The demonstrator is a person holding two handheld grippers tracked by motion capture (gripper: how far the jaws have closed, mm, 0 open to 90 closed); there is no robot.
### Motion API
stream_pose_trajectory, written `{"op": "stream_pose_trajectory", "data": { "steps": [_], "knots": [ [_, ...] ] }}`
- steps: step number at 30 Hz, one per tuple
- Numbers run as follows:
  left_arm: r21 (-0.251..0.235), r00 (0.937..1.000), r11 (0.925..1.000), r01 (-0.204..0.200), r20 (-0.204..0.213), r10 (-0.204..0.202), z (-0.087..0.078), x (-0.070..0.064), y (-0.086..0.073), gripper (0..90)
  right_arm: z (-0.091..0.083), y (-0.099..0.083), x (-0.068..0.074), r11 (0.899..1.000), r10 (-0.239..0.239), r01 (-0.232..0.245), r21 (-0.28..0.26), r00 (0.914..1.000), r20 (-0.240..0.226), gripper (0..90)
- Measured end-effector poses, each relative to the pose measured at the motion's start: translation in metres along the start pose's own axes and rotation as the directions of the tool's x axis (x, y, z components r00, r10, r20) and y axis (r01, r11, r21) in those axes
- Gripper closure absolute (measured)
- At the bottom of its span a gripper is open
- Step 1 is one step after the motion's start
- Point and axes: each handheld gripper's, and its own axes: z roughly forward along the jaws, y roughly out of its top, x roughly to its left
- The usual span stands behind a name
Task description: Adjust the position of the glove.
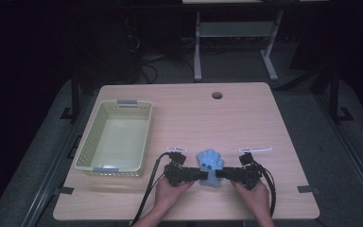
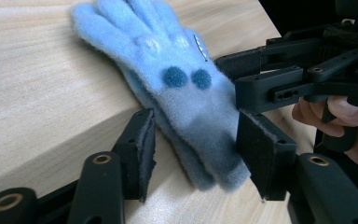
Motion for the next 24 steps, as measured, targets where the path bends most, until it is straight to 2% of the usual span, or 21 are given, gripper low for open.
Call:
{"op": "stream_pose_trajectory", "data": {
  "steps": [8,12,20,24],
  "knots": [
    [0.011,0.9997,0.9999,0.01,0.022,-0.01,0.003,0.0018,0.0003,56.1,0.0049,-0.0026,0.005,1.0,-0.016,0.016,-0.013,0.9997,0.021,60.5],
    [0.003,0.9991,0.9999,0.017,0.04,-0.017,0.0059,0.0032,0.0001,59.2,0.0063,-0.004,0.0061,1.0,-0.013,0.013,-0.015,0.9997,0.019,64.5],
    [0.003,0.9981,1.0,0.006,0.061,-0.006,0.0087,0.0058,0.0,64.2,0.0094,-0.0056,0.0069,1.0,0.001,-0.001,-0.028,0.9999,0.014,70.5],
    [0.005,0.9961,0.9996,0.028,0.083,-0.028,0.0096,0.0089,0.0005,65.9,0.0103,-0.0061,0.0061,0.999,0.009,-0.009,-0.032,0.9999,0.007,72.4]
  ]
}}
